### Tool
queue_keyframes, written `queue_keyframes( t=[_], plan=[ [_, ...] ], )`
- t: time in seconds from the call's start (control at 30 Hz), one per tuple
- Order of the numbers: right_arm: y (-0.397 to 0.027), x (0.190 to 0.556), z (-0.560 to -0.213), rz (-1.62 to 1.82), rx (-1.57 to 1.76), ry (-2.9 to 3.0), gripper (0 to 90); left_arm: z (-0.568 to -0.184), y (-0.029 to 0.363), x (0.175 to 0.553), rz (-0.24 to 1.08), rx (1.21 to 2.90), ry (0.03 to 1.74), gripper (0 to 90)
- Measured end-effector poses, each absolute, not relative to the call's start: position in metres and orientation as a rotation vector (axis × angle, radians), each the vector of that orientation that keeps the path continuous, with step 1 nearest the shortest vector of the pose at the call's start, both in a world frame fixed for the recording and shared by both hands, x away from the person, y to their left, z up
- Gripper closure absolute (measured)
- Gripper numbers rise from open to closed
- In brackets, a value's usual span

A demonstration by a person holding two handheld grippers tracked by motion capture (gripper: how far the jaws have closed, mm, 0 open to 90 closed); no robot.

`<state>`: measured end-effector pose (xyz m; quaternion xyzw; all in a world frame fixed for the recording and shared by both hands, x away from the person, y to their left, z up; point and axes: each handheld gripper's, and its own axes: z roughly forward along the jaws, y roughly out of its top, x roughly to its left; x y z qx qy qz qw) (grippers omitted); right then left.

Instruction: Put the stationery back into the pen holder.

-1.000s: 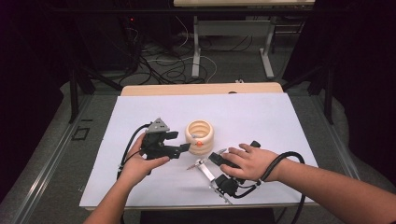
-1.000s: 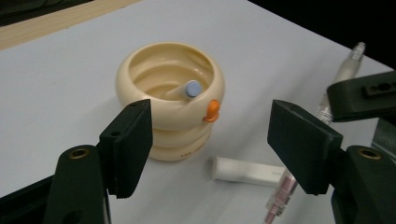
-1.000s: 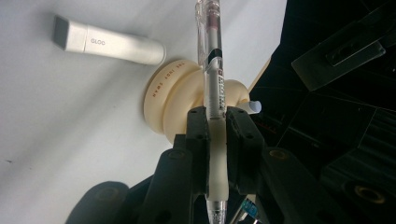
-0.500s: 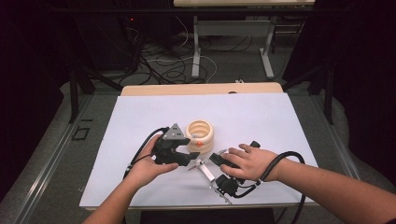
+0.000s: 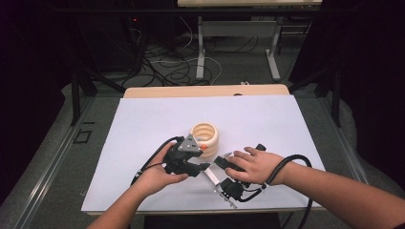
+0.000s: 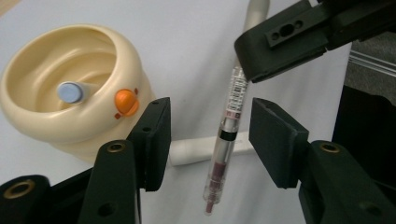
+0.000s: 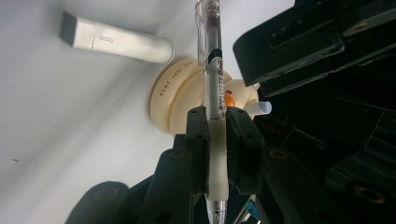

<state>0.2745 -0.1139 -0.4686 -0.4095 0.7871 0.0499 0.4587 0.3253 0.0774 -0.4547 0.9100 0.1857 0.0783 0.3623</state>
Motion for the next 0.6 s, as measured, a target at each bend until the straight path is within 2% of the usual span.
queue_keyframes(
  t=[0.6],
  plan=[
    [-0.11, 0.274, -0.472, 0.136, -1.021, 1.939, 79.8, -0.463, 0.053, 0.323, 0.212, 2.472, 0.418, 69.1]
  ],
)
